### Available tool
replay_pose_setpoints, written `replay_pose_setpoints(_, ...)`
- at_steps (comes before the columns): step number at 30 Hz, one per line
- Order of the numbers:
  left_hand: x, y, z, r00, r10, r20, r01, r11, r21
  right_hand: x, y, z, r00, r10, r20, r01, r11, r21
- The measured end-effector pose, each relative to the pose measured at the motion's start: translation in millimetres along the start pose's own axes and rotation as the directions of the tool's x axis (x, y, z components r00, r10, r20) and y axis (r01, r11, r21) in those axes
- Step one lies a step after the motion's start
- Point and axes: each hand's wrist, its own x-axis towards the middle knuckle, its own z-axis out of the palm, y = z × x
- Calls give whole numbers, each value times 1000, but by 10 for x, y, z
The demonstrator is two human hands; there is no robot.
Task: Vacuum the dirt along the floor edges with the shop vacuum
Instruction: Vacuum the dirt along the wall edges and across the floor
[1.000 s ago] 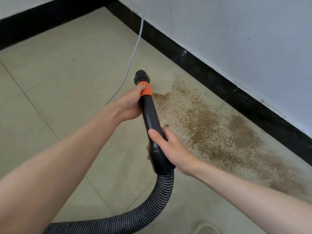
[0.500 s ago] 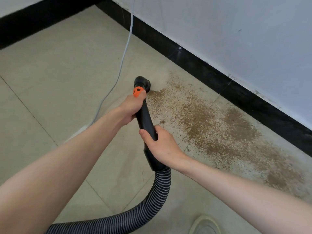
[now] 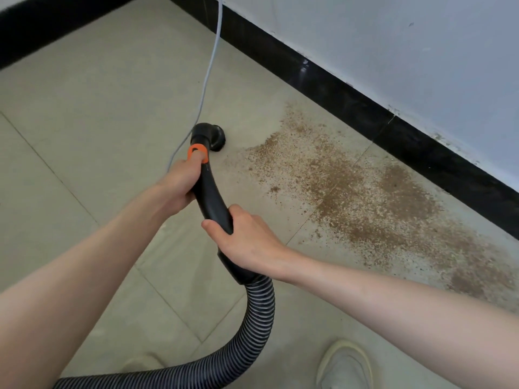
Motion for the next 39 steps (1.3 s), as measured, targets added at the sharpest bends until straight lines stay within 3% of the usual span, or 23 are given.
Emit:
replay_pose_setpoints(4, -65, -163, -80, 1000, 13, -6, -13, 1000, 2, -105, -1, 75, 1000, 2, 29, 0, 999, -54)
replay_pose_setpoints(15, -57, -43, 383, 980, -1, 199, -16, 996, 85, -246, 92, -74, 988, 84, -127, -96, 991, -92)
replay_pose_setpoints(21, -68, -70, 257, 994, 27, 105, -36, 996, 85, -196, 85, -49, 996, 72, -43, -74, 996, -57)
replay_pose_setpoints(29, -254, -518, -10, 998, 25, -55, -24, 1000, 18, -397, 107, 132, 992, 24, 121, -6, 989, -148)
replay_pose_setpoints(34, -309, -535, 70, 998, 35, -59, -33, 999, 28, -462, 167, 118, 994, 31, 101, -16, 989, -148)
replay_pose_setpoints(39, -367, -423, 340, 999, 29, 22, -30, 998, 53, -561, 228, 61, 997, 73, 0, -73, 990, -121)
